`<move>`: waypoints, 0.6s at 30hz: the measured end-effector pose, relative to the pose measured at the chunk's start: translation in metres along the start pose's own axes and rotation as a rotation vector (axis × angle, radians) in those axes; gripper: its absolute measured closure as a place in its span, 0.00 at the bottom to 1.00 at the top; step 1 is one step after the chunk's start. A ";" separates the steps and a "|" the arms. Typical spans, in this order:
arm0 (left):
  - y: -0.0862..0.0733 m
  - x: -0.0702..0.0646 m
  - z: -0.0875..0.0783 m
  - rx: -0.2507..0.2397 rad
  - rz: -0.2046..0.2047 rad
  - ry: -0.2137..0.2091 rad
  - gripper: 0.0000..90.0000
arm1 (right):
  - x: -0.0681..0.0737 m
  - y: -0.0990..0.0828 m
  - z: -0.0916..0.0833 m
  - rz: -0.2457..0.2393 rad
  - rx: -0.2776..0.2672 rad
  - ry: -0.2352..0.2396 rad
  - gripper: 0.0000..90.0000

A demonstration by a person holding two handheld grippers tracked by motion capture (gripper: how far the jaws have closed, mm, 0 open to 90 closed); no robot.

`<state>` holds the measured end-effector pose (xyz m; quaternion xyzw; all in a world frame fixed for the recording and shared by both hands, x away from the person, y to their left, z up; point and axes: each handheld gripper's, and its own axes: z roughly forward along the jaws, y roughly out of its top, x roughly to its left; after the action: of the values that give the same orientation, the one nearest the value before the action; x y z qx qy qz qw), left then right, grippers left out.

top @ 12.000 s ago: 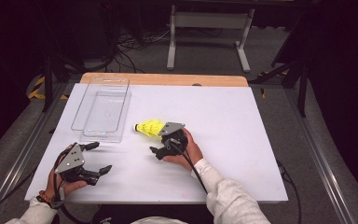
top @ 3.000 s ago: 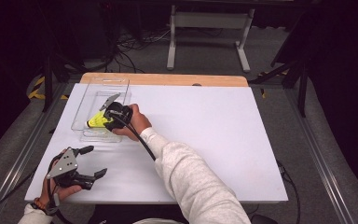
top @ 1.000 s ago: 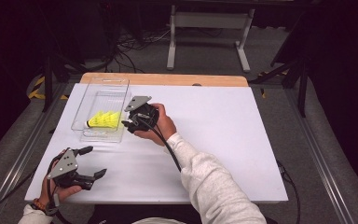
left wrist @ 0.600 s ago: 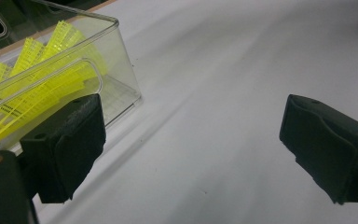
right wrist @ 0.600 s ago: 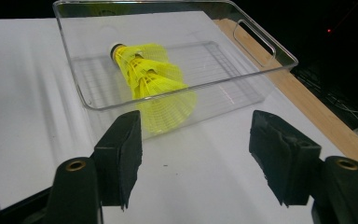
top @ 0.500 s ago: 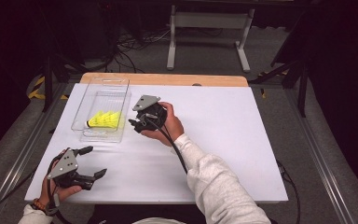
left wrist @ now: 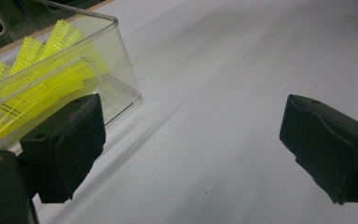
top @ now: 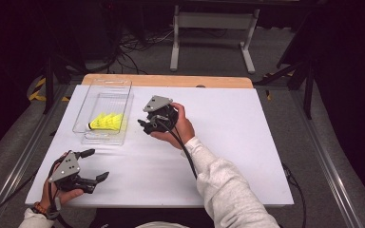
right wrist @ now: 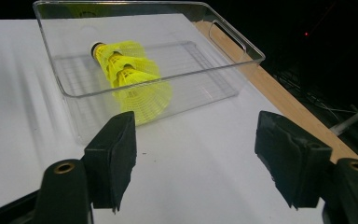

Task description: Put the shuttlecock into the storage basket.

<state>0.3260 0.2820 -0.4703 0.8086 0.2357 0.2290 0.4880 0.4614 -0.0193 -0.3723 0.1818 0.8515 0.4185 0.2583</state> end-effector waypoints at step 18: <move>0.000 0.000 0.000 0.002 0.001 0.000 0.09 | -0.008 -0.008 -0.016 -0.020 0.016 -0.039 0.24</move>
<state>0.3260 0.2816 -0.4704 0.8091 0.2355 0.2293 0.4871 0.4579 -0.0385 -0.3682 0.1832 0.8515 0.4055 0.2775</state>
